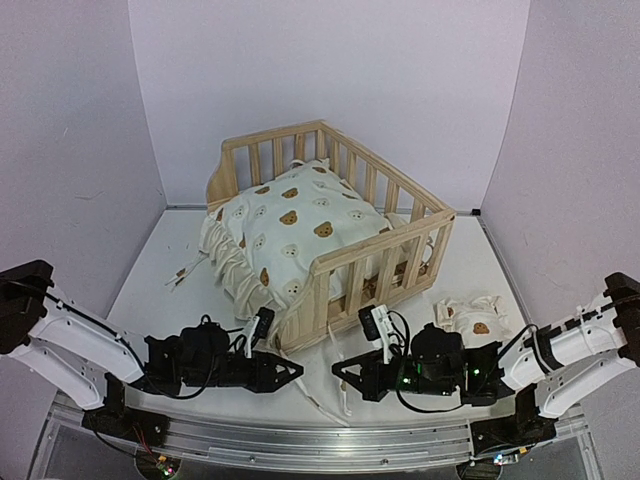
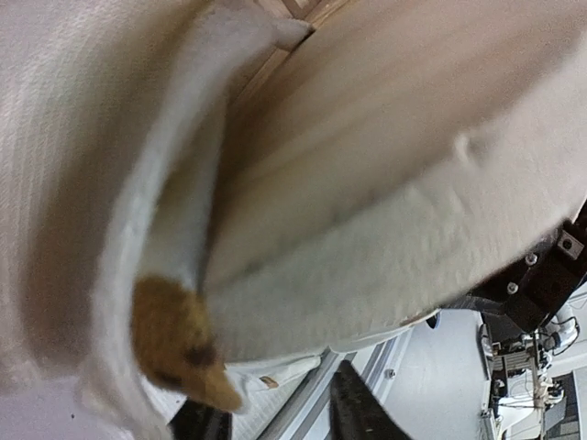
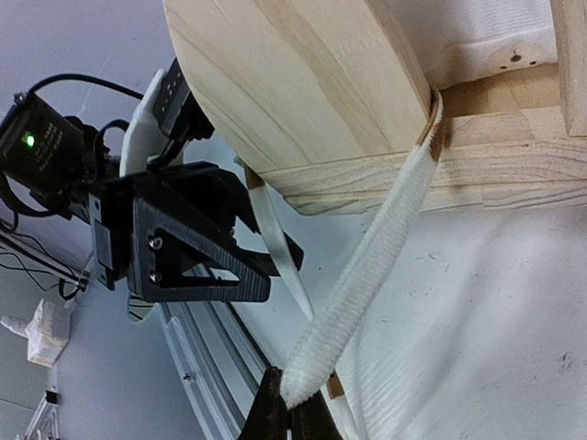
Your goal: Set up the pet bed
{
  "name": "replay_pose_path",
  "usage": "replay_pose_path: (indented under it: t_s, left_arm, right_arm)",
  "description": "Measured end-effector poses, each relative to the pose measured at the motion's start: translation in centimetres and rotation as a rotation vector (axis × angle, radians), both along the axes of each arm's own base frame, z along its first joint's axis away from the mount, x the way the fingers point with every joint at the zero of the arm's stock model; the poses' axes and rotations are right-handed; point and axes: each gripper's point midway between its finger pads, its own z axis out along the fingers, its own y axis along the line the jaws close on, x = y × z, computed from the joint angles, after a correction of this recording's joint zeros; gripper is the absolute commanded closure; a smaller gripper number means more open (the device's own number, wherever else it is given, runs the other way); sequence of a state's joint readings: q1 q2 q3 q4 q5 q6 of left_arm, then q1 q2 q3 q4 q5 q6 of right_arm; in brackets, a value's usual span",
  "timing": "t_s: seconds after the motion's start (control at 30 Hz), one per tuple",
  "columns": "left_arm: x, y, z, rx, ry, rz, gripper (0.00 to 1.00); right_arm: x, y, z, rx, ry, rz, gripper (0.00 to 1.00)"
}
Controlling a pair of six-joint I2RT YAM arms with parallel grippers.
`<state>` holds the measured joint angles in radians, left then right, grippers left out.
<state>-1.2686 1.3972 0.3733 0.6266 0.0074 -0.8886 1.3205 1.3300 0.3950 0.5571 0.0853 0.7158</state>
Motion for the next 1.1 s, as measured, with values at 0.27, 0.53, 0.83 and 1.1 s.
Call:
replay_pose_path:
  t_s: [0.27, 0.53, 0.83, 1.1]
  left_arm:
    - [-2.4, 1.5, 3.7, -0.097, -0.069, -0.076, 0.44]
    - [-5.2, -0.5, 4.8, -0.072, -0.177, -0.180, 0.33]
    - [-3.2, 1.6, 5.1, -0.065, -0.165, -0.014, 0.28]
    - [-5.7, -3.8, 6.8, -0.048, -0.256, -0.214, 0.31]
  right_arm:
    - [0.2, 0.7, 1.9, 0.118, 0.087, -0.040, 1.00]
    - [0.5, 1.4, 3.9, 0.240, 0.142, -0.068, 1.00]
    - [0.6, 1.7, 4.1, 0.260, 0.157, -0.073, 1.00]
    - [0.8, 2.8, 4.9, 0.279, 0.158, -0.066, 1.00]
